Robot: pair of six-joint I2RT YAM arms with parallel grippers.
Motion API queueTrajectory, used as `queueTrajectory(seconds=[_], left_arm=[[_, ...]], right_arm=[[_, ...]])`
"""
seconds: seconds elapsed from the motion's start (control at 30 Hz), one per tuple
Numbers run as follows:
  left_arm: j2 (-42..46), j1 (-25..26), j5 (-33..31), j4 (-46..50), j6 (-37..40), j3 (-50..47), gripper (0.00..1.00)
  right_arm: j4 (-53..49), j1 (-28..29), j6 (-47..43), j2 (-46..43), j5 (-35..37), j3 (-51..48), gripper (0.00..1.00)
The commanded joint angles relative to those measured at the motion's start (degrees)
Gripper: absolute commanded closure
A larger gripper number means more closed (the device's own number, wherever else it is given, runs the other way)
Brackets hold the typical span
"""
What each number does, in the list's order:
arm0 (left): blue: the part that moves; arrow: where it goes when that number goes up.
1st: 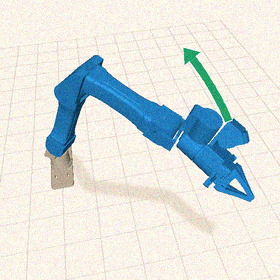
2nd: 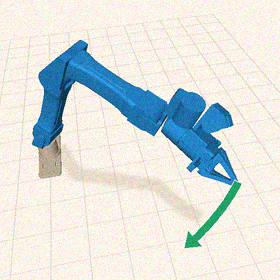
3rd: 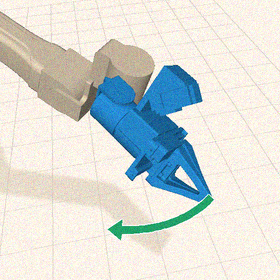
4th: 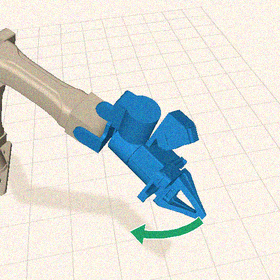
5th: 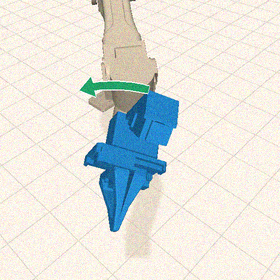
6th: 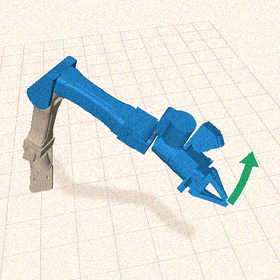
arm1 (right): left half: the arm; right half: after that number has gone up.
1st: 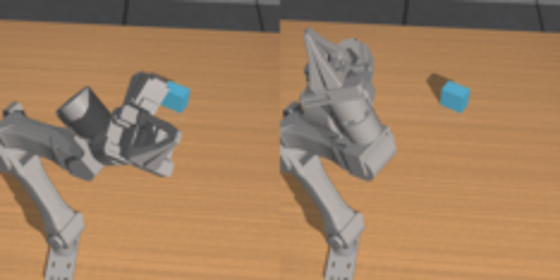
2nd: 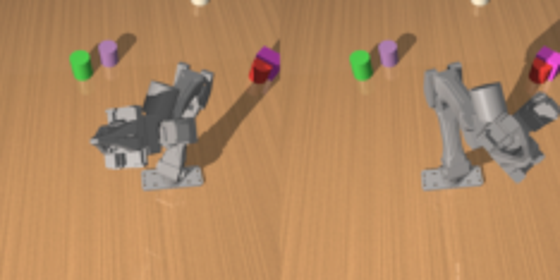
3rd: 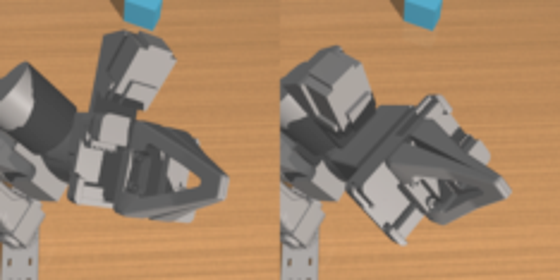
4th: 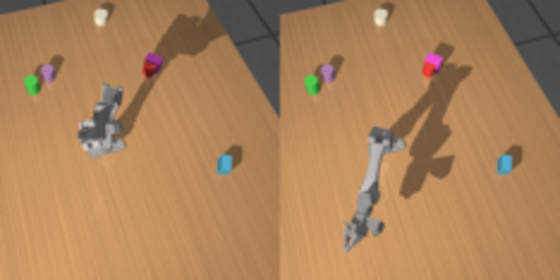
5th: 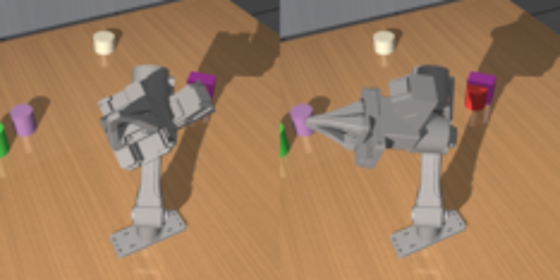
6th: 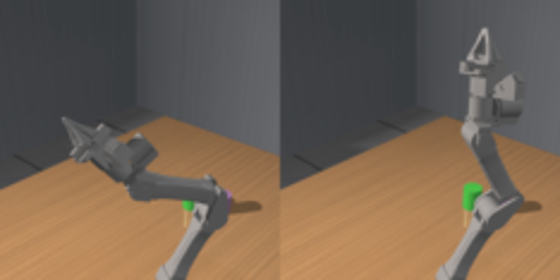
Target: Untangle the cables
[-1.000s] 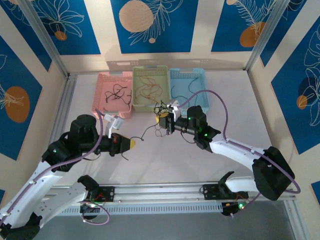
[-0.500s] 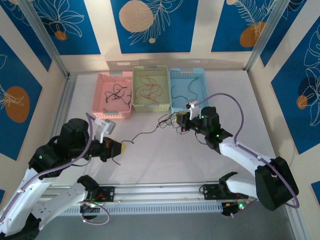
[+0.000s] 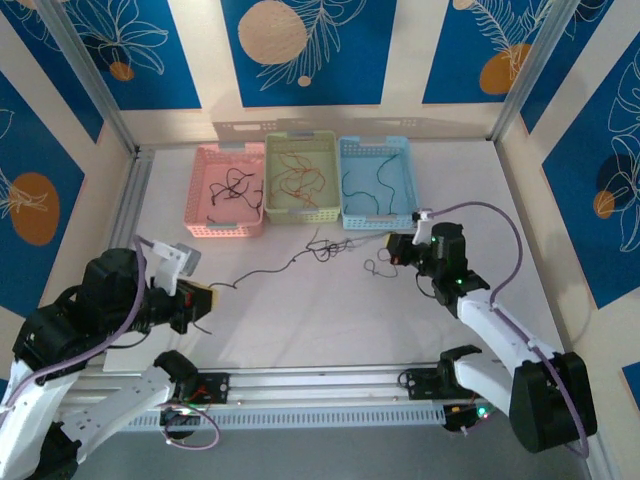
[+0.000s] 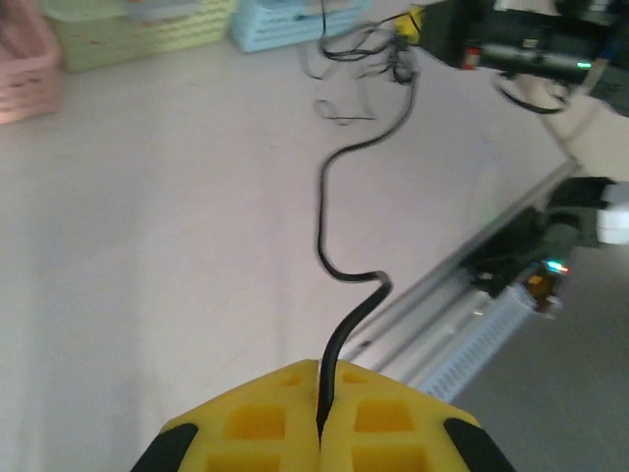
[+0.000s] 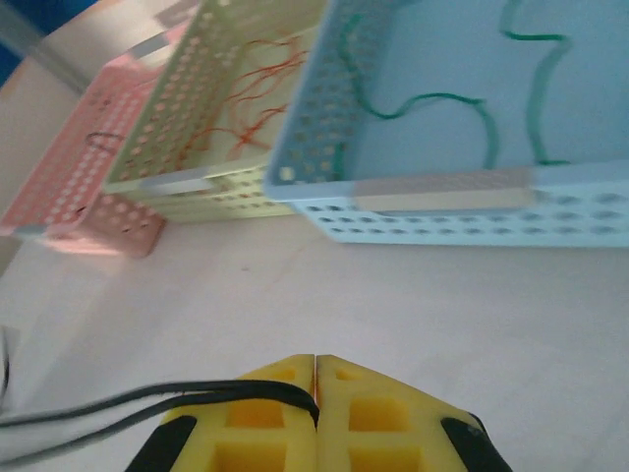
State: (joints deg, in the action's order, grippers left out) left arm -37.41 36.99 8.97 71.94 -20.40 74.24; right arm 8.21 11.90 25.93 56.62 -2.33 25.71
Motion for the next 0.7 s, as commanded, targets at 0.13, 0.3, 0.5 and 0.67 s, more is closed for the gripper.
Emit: queueTrajectory(seconds=[0.13,0.3,0.5,0.67], left_arm=[[-0.82,0.26,-16.13,7.15,0.63,2.81,1.00],[-1.96,0.21,-26.66,11.20,-0.40,2.82,1.00],[-1.18,0.22,-38.66,14.56,-2.30,3.93,1.00],[2.66,0.20,-43.71,12.52,-3.53,5.57,1.00]], right_arm=[[-6.41,-4.16,3.08,-3.78,3.73,-2.69,1.00],[-7.67,-4.89,3.64,-3.88,5.17,-2.62,1.00],[-8.88,-7.82,6.11,-3.59,5.97,-2.95,1.00],[-8.43,-9.35,6.79,-3.61,4.69,-3.41,1.00]])
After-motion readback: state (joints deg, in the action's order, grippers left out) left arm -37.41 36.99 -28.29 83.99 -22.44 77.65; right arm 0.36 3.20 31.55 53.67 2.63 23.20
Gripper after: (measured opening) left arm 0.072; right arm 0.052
